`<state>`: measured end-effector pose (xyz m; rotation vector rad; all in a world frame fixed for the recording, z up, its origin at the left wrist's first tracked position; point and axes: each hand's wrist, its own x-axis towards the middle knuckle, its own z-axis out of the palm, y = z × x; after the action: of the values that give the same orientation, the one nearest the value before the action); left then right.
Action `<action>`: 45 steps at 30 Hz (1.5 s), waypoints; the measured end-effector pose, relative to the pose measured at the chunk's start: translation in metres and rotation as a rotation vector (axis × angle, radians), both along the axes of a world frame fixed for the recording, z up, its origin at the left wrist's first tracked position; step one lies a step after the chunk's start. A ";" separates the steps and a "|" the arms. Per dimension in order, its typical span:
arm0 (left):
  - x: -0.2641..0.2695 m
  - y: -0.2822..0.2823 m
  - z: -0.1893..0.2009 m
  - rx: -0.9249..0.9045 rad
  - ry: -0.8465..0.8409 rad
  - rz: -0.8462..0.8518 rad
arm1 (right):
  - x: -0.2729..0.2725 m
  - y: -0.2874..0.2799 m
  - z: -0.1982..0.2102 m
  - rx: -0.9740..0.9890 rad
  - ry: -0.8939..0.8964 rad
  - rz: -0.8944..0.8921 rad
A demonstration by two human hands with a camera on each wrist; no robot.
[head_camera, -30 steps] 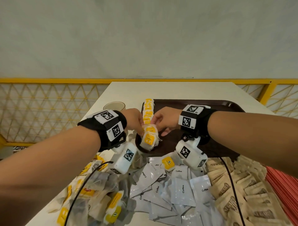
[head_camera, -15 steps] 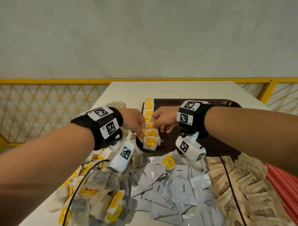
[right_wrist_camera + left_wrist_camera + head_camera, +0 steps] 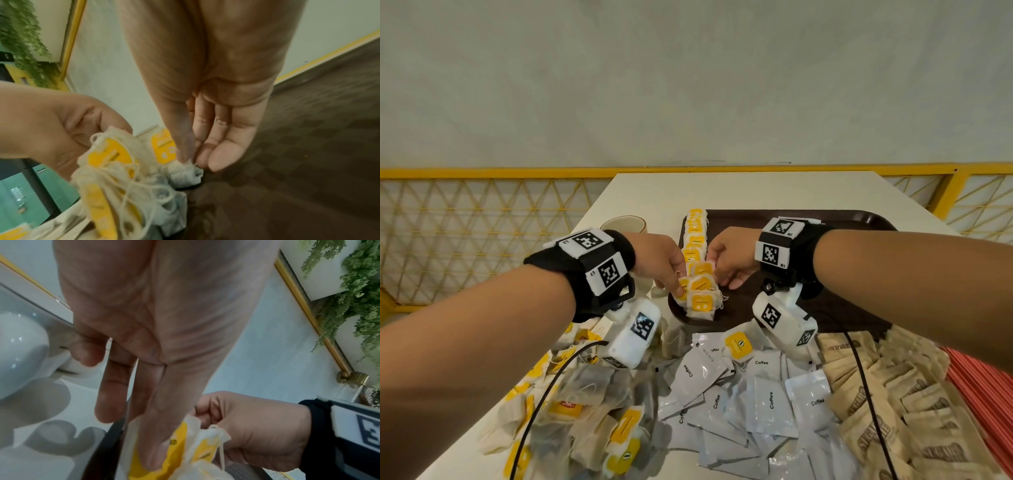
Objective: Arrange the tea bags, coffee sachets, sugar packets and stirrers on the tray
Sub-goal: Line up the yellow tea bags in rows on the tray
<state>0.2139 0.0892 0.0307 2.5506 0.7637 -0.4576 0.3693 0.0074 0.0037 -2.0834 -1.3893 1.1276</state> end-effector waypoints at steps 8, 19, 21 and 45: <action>0.009 0.001 0.000 0.067 -0.046 0.044 | -0.002 -0.003 0.000 0.030 -0.056 0.072; 0.023 0.005 -0.015 0.239 -0.149 0.067 | -0.001 -0.010 -0.003 -0.002 -0.036 0.139; 0.029 0.004 -0.018 0.267 -0.116 0.053 | 0.000 -0.010 -0.003 0.003 -0.021 0.134; 0.049 0.026 -0.008 0.127 -0.164 0.200 | -0.004 0.000 0.014 0.048 0.051 0.071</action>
<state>0.2634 0.1150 0.0227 2.5528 1.0005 -0.1378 0.3650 0.0073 0.0176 -1.9725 -1.4624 1.1557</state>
